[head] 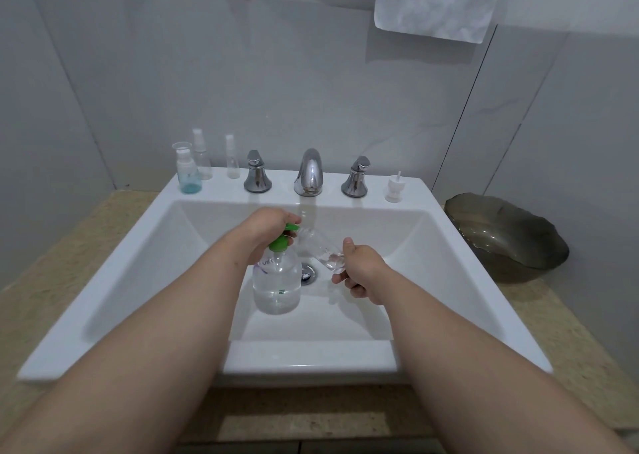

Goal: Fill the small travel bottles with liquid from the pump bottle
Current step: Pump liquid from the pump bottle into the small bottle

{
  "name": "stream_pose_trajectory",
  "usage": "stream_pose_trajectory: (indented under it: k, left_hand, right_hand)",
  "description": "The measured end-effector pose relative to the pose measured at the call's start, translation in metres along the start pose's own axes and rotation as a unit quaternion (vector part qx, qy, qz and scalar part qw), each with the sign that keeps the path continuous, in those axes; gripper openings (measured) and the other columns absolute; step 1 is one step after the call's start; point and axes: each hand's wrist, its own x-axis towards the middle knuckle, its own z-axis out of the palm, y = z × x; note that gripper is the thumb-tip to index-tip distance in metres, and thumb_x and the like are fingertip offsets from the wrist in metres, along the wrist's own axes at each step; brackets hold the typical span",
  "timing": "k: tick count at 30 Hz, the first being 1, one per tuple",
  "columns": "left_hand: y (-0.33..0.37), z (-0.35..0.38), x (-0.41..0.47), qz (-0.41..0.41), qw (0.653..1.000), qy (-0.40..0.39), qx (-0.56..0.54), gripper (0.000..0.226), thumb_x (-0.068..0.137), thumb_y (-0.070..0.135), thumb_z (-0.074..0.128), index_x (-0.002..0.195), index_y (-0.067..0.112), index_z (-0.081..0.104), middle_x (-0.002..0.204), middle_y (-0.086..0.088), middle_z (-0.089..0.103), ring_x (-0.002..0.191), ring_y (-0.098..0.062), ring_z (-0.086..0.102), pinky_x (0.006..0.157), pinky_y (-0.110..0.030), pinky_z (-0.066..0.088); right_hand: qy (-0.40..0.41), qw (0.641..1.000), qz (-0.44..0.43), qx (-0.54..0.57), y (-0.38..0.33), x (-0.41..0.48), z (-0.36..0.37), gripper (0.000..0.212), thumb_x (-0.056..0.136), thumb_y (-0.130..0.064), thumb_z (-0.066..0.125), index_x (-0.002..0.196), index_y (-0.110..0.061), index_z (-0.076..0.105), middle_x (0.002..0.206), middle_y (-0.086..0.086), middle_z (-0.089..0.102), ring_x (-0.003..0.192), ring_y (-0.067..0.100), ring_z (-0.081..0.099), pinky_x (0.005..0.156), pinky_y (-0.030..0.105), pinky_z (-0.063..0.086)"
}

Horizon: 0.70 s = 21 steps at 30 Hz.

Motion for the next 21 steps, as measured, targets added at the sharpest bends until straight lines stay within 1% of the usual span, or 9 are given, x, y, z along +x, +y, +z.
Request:
stream_pose_trajectory:
  k: [3, 5, 8, 13, 15, 17, 19, 21]
  left_hand:
    - [0.0002, -0.0001, -0.001, 0.002, 1.0, -0.002, 0.005, 0.013, 0.105, 0.01, 0.053, 0.105, 0.007, 0.066, 0.082, -0.009, 0.056, 0.062, -0.018, 0.052, 0.054, -0.022, 0.041]
    - [0.0006, -0.0003, -0.001, 0.006, 1.0, -0.002, 0.017, 0.018, 0.106, 0.008, 0.05, 0.099, 0.012, 0.066, 0.083, -0.009, 0.056, 0.063, -0.018, 0.052, 0.052, -0.021, 0.042]
    - [0.0006, -0.0006, -0.0005, 0.011, 0.999, -0.002, 0.034, 0.023, 0.108, 0.007, 0.046, 0.099, 0.014, 0.065, 0.085, -0.008, 0.056, 0.063, -0.018, 0.053, 0.048, -0.019, 0.042]
    - [0.0004, 0.0015, -0.0007, 0.015, 0.999, 0.0, 0.047, 0.019, 0.108, 0.004, 0.046, 0.105, 0.009, 0.065, 0.085, -0.009, 0.055, 0.062, -0.018, 0.054, 0.049, -0.021, 0.042]
    - [0.0009, 0.0007, -0.0022, 0.014, 0.999, 0.001, 0.048, 0.019, 0.108, 0.004, 0.046, 0.107, 0.008, 0.064, 0.086, -0.009, 0.055, 0.062, -0.018, 0.054, 0.045, -0.019, 0.043]
    - [0.0007, 0.0, -0.0026, 0.015, 0.999, 0.006, 0.043, 0.019, 0.107, 0.004, 0.046, 0.105, 0.008, 0.065, 0.085, -0.009, 0.055, 0.062, -0.018, 0.054, 0.045, -0.019, 0.042]
    - [-0.001, 0.0014, -0.003, 0.014, 0.999, 0.014, 0.027, 0.018, 0.106, 0.004, 0.048, 0.1, 0.008, 0.064, 0.082, -0.01, 0.055, 0.061, -0.018, 0.053, 0.049, -0.021, 0.04]
    - [-0.0018, 0.0043, -0.0046, 0.01, 1.0, 0.028, 0.008, 0.012, 0.103, 0.007, 0.054, 0.095, 0.007, 0.063, 0.075, -0.01, 0.053, 0.058, -0.019, 0.051, 0.05, -0.022, 0.039]
  right_hand:
    - [-0.002, 1.0, -0.004, 0.003, -0.0002, 0.0004, 0.0002, 0.054, 0.11, -0.048, 0.022, 0.115, -0.012, 0.063, 0.074, 0.011, 0.065, 0.052, 0.017, 0.035, 0.045, 0.022, 0.026]
    - [-0.004, 1.0, -0.007, 0.004, -0.0001, 0.0005, 0.0001, 0.055, 0.11, -0.048, 0.022, 0.116, -0.011, 0.062, 0.074, 0.011, 0.065, 0.052, 0.017, 0.035, 0.044, 0.022, 0.026]
    - [-0.004, 1.0, -0.01, 0.002, -0.0004, -0.0002, 0.0, 0.055, 0.11, -0.048, 0.022, 0.117, -0.011, 0.062, 0.074, 0.011, 0.066, 0.053, 0.017, 0.036, 0.043, 0.022, 0.027]
    - [-0.002, 1.0, -0.009, -0.01, -0.0002, -0.002, 0.0002, 0.054, 0.11, -0.048, 0.023, 0.122, -0.009, 0.058, 0.073, 0.01, 0.066, 0.053, 0.017, 0.037, 0.043, 0.022, 0.028]
    - [-0.005, 1.0, -0.005, -0.012, -0.0004, -0.0025, 0.0011, 0.054, 0.109, -0.049, 0.023, 0.122, -0.009, 0.058, 0.073, 0.01, 0.066, 0.053, 0.017, 0.036, 0.043, 0.022, 0.028]
    - [-0.006, 1.0, -0.006, -0.009, -0.0015, -0.0031, 0.0013, 0.054, 0.109, -0.049, 0.024, 0.12, -0.01, 0.059, 0.074, 0.011, 0.066, 0.053, 0.017, 0.036, 0.043, 0.022, 0.027]
    - [-0.006, 1.0, -0.009, -0.006, -0.0024, -0.0038, 0.0007, 0.054, 0.11, -0.049, 0.023, 0.117, -0.01, 0.061, 0.073, 0.011, 0.065, 0.053, 0.017, 0.036, 0.043, 0.022, 0.027]
    - [-0.009, 1.0, -0.011, -0.004, -0.0026, -0.0035, -0.0001, 0.054, 0.11, -0.048, 0.023, 0.116, -0.011, 0.061, 0.073, 0.01, 0.064, 0.053, 0.017, 0.036, 0.043, 0.022, 0.027]
